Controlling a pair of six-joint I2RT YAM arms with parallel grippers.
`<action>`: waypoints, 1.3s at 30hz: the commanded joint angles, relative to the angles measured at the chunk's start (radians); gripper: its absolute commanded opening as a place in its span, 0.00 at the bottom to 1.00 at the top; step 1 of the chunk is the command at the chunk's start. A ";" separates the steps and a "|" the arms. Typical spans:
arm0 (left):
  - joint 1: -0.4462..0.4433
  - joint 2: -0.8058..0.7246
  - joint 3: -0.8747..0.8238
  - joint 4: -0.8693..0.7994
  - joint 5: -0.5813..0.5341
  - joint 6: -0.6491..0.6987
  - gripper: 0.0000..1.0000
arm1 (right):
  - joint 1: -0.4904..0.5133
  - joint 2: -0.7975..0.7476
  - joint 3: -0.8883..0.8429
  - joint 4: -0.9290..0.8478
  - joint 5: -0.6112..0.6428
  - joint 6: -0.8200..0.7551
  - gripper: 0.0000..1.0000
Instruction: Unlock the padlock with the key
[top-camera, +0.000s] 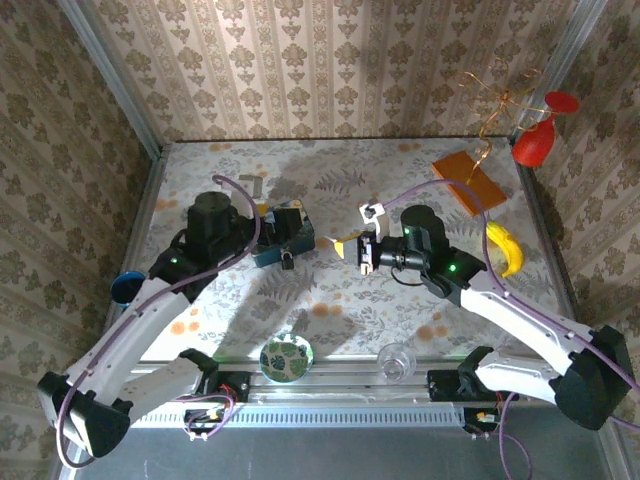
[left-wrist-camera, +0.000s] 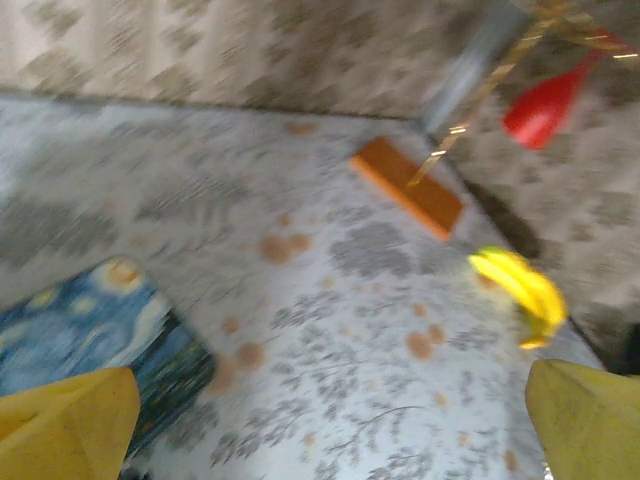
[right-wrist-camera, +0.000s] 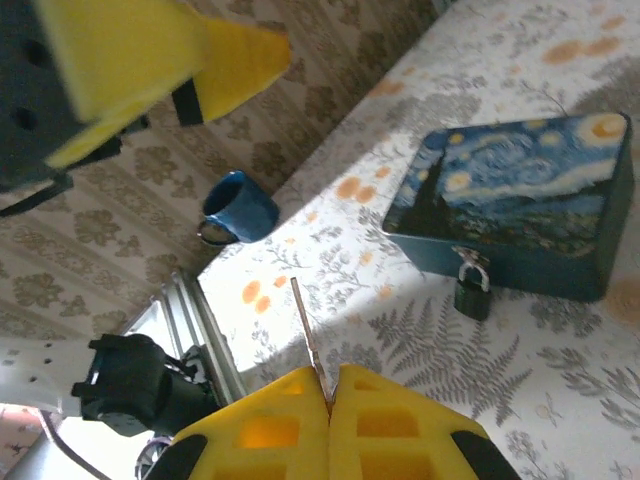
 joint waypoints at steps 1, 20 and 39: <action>-0.025 0.018 -0.083 -0.052 -0.242 -0.199 1.00 | -0.027 0.041 0.029 -0.038 -0.013 0.057 0.00; -0.228 0.506 -0.016 -0.178 -0.507 -0.310 0.86 | -0.062 0.187 -0.032 -0.107 0.178 0.142 0.00; -0.182 0.728 0.023 -0.114 -0.595 -0.272 0.66 | -0.054 0.254 -0.136 0.027 0.208 0.207 0.00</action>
